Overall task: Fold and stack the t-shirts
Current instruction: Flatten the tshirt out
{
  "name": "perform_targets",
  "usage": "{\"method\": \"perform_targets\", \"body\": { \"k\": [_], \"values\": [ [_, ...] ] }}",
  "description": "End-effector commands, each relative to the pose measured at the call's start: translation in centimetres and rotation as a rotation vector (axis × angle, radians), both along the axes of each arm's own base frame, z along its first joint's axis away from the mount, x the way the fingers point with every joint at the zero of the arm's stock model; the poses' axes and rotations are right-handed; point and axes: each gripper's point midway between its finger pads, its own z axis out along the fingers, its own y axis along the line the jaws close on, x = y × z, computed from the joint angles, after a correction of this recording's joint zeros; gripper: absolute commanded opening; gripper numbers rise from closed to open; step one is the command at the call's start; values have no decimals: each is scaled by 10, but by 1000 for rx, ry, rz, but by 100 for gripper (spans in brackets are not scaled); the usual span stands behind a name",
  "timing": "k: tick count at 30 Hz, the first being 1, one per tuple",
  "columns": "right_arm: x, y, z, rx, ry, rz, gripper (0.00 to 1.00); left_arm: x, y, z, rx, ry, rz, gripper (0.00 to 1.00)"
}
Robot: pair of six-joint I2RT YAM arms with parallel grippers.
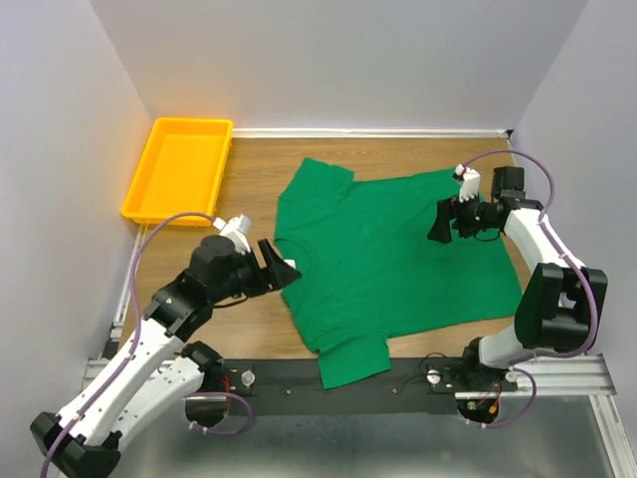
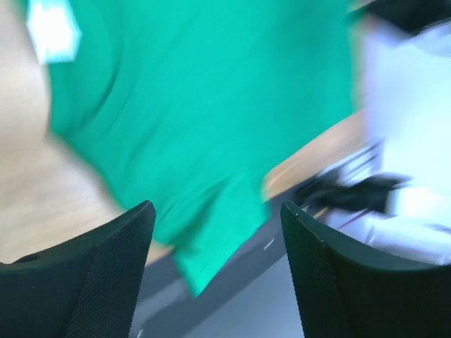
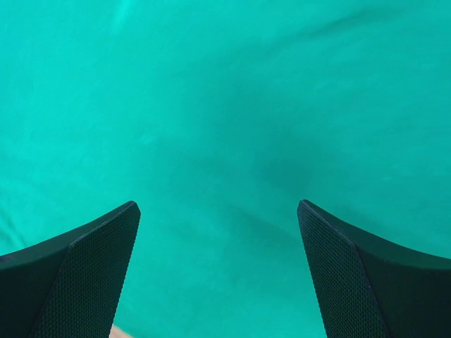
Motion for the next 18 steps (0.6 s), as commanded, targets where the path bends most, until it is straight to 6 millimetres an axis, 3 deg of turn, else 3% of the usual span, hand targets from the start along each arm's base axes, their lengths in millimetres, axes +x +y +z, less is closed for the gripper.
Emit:
{"method": "perform_targets", "body": {
  "k": [1,2,3,5,6,7,8,9,10,11,12,15,18],
  "values": [
    [38,-11,4,-5,-15,-113,100,33,16,-17,127,-33,66,81],
    [46,-6,12,38,-13,-121,100,59,9,-37,133,-10,57,80],
    [50,-4,13,59,-6,-121,100,64,15,-60,186,56,63,80],
    [55,-2,10,84,17,-129,100,115,16,-64,217,-15,94,78],
    [59,-2,14,88,12,-135,100,138,29,-97,277,65,133,76],
    [60,-4,13,79,12,-143,100,175,24,-81,268,15,152,75],
    [62,-8,11,56,14,-160,100,196,23,-83,275,6,151,72],
    [67,-28,2,-33,23,-251,100,211,29,-115,346,72,144,68],
    [70,-41,-2,-90,32,-319,100,240,25,-98,357,40,150,66],
    [71,-56,-10,-134,61,-420,100,252,27,-104,398,35,137,66],
    [72,-86,-17,-243,66,-535,100,269,26,-109,419,42,140,66],
    [66,-116,-29,-258,93,-638,98,272,32,-125,478,72,121,65],
    [61,-133,-42,-277,110,-671,98,264,39,-142,501,105,104,65]
  ]
}}
